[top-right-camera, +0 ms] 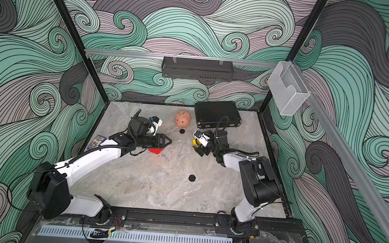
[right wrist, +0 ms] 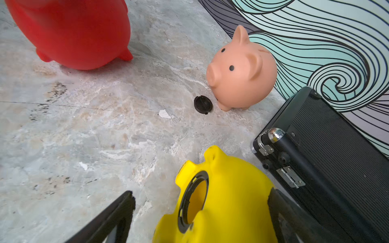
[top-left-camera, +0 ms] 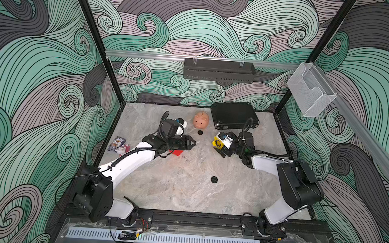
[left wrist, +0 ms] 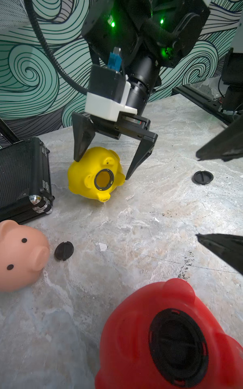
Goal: Close piggy banks
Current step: Turn over the piggy bank at the center of the board.
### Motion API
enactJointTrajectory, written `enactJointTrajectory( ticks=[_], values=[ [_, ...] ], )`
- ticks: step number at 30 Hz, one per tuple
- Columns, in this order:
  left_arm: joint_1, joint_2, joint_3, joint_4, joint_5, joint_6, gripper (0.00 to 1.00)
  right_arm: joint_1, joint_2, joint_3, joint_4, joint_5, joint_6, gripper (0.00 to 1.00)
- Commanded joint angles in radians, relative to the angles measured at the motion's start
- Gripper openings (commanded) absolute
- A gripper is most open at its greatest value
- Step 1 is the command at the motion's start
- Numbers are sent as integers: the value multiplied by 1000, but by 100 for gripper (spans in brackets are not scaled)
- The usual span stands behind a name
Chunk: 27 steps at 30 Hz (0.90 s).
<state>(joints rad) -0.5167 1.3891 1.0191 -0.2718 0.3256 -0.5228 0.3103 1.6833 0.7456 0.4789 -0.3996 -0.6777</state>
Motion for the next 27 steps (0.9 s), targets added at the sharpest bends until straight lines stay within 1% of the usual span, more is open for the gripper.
enactJointTrajectory(
  ticks=[1,8,12,17,22,25,27],
  values=[
    [10,-13,-2,-8,-2,21,56,3,54,31,37,31,-25,99],
    [15,-11,-6,-10,-2,24,56,4,119,61,82,56,-23,96],
    [15,0,-9,-7,3,21,56,4,137,86,74,78,-16,90],
    [15,7,-10,-3,11,21,56,3,162,115,43,81,-10,78],
    [15,6,-11,-7,12,23,56,2,178,136,29,81,-2,71],
    [15,6,-13,-8,12,21,56,0,184,157,-4,68,9,63],
    [15,7,-13,-6,13,22,56,0,187,169,-22,64,20,54]
  ],
)
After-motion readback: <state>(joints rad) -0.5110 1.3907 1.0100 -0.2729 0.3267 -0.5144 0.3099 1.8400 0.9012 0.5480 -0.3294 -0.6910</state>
